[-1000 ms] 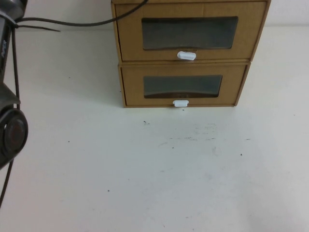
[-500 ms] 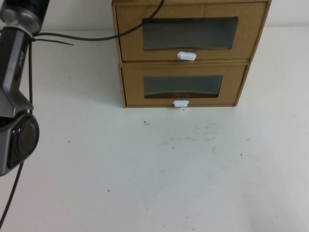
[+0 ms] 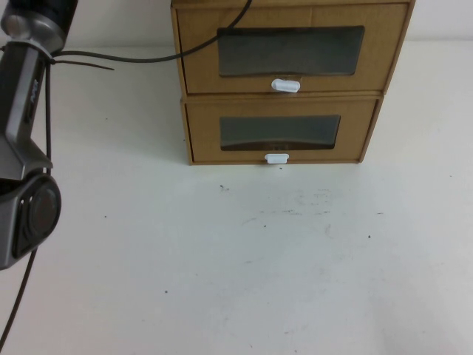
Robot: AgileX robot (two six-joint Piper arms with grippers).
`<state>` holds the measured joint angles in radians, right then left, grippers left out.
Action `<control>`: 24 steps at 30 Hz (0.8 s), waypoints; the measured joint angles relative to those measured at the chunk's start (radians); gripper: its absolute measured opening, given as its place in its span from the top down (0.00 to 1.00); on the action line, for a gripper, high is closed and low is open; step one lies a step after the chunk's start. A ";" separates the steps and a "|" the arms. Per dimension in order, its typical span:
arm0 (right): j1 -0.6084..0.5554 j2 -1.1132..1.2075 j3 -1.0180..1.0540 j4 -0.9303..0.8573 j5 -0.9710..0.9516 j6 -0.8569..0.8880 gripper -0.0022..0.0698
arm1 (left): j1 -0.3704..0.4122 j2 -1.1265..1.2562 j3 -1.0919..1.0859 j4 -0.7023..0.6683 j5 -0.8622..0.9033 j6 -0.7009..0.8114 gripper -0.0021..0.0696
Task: Open the shoe box
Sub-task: 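Pull the top drawer of the cardboard box fully open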
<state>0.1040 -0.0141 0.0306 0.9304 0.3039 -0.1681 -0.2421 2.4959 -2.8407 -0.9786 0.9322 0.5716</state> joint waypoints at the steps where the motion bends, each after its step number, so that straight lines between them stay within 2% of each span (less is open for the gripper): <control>1: 0.000 0.000 0.000 0.000 0.000 0.000 1.00 | 0.000 0.000 0.000 0.000 0.000 0.000 0.98; 14: 0.000 0.000 -0.011 0.003 0.036 0.000 1.00 | 0.000 0.000 0.000 0.000 0.000 0.000 0.98; 19: 0.000 0.039 -0.165 -0.137 0.165 -0.002 1.00 | 0.000 0.000 0.000 0.002 0.000 0.000 0.98; 24: 0.000 0.232 -0.424 -0.379 0.341 -0.005 1.00 | 0.000 0.000 0.000 0.002 0.000 0.000 0.98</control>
<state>0.1040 0.2183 -0.3938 0.5518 0.6447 -0.1727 -0.2421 2.4959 -2.8407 -0.9764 0.9322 0.5716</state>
